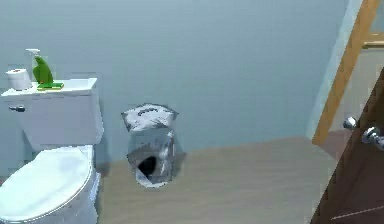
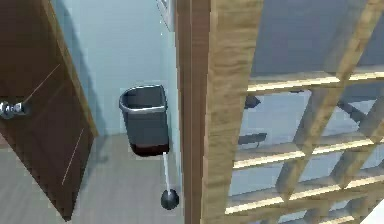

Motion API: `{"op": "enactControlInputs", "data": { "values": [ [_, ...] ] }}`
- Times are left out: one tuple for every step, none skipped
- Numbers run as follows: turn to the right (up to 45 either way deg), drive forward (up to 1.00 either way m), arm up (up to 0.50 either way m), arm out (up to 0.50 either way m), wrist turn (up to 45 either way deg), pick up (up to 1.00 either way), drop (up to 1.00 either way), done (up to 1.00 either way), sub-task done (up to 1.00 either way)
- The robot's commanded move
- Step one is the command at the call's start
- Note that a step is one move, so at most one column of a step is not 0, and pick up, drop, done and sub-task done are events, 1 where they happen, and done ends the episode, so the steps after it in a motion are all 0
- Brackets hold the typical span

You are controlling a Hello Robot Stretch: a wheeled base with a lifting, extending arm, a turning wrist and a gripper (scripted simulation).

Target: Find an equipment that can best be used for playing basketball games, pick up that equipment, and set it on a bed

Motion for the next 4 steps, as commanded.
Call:
{"op": "enactControlInputs", "data": {
  "values": [
    [21.0, 0.00, 0.00, 0.00, 0.0, 0.00, 0.00, 0.00, 0.00],
    [0.0, 0.95, 0.00, 0.00, 0.0, 0.00, 0.00, 0.00, 0.00],
    [9.0, 0.00, 0.00, 0.00, 0.0, 0.00, 0.00, 0.00, 0.00],
    [0.0, 0.40, 0.00, 0.00, 0.0, 0.00, 0.00, 0.00, 0.00]
  ]
}}
